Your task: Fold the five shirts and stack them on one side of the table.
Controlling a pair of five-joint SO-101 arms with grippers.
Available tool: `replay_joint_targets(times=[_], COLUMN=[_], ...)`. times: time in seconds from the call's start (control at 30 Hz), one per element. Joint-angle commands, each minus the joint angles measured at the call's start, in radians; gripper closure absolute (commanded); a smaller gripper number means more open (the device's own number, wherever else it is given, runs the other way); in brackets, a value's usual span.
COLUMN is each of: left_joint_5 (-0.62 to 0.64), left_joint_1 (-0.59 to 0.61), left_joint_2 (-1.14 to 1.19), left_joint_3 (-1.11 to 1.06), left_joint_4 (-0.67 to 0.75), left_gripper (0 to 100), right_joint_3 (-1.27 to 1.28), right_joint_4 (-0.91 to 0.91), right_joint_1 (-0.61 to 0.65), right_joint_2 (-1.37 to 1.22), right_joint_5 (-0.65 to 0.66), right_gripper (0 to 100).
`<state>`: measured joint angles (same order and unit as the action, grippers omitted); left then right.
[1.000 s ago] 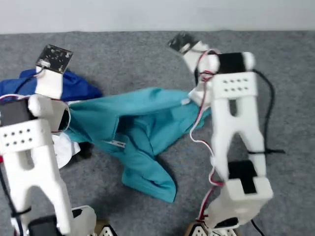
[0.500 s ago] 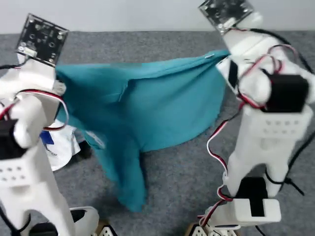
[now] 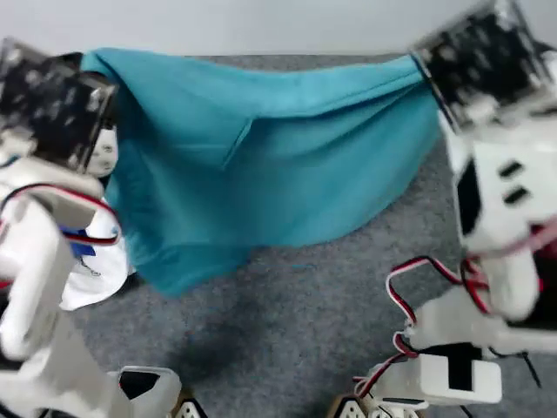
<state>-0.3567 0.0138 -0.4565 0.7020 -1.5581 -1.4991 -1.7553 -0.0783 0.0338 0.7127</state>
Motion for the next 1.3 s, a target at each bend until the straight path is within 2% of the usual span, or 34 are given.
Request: replay_joint_targets(times=[0.0, 0.17, 0.33, 0.5, 0.63, 0.83, 0.93, 1.03, 1.13, 1.27], left_joint_5=[0.002, -0.005, -0.077, -0.081, -0.11, -0.199, -0.201, -0.201, -0.198, -0.196], left_joint_1=[-0.006, -0.006, -0.006, -0.006, -0.014, -0.015, -0.014, -0.008, -0.008, -0.008], left_joint_2=[-0.028, -0.029, -0.029, -0.017, 0.041, 0.259, 0.408, 0.563, 0.695, 0.825], left_joint_3=[0.097, 0.217, 0.318, 0.326, 0.168, -0.217, -0.371, -0.418, -0.409, -0.332], left_joint_4=[-0.006, -0.072, -0.124, -0.147, -0.144, -0.071, 0.066, 0.221, 0.339, 0.423], left_gripper=[99, 99, 99, 99, 99, 99, 99, 99, 99, 99], right_joint_3=[-0.114, -0.155, -0.153, -0.091, 0.183, 0.858, 1.186, 1.41, 1.504, 1.51], right_joint_4=[-0.035, -0.035, -0.036, -0.038, -0.038, -0.008, 0.14, 0.41, 0.644, 0.862], right_joint_1=[-0.085, -0.153, -0.191, -0.194, -0.186, -0.058, -0.001, 0.01, 0.012, 0.01], right_joint_2=[0.035, 0.097, 0.18, 0.196, 0.196, 0.188, 0.151, 0.093, 0.024, -0.076], right_joint_5=[0.009, 0.009, 0.035, 0.086, 0.097, 0.152, 0.17, 0.169, 0.167, 0.166], right_gripper=[98.7, 98.7, 98.7, 98.7, 98.7, 98.7, 98.7, 98.7, 98.7, 98.7])
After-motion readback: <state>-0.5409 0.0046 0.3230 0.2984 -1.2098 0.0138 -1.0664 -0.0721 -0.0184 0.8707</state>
